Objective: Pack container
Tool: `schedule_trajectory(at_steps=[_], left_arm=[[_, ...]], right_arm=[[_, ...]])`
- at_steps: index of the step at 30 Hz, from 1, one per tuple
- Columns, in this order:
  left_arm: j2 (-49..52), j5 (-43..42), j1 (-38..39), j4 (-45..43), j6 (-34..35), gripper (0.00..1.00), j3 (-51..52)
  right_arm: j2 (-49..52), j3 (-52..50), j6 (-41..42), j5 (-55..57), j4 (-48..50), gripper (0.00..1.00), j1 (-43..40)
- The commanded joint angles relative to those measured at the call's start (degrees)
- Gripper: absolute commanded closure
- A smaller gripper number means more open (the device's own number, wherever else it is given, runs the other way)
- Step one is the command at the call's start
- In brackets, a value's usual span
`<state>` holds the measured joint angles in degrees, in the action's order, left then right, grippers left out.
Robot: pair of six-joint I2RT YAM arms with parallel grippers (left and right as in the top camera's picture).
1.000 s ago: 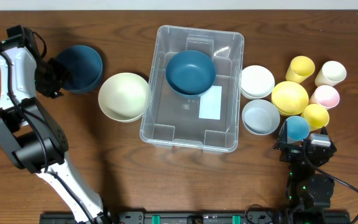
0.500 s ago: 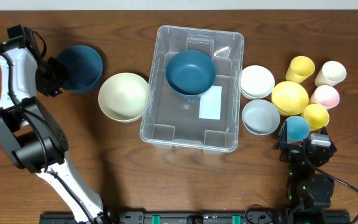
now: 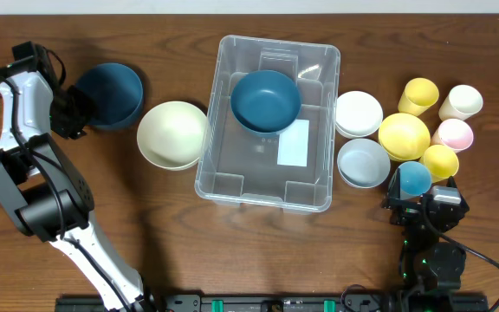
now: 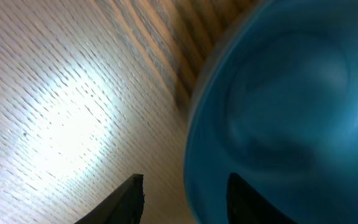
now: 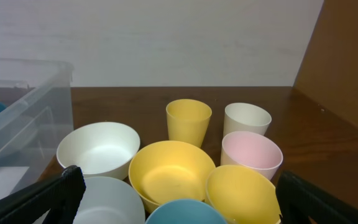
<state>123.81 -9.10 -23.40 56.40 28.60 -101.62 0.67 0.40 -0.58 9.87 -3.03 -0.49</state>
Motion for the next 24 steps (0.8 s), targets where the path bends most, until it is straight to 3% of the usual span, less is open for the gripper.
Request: schedule_trajectory(at_steps=[1,24], left_arm=[[0.6,0.8,-0.4,-0.4,0.2,0.56,0.3],[0.6,2.7,-0.4,-1.5,0.2,0.56,0.4]], right_arm=[[-0.4,-0.1,0.8,0.2,-0.2,0.01,0.5],[-0.4,-0.1,0.8,0.2,-0.2,0.01,0.5]])
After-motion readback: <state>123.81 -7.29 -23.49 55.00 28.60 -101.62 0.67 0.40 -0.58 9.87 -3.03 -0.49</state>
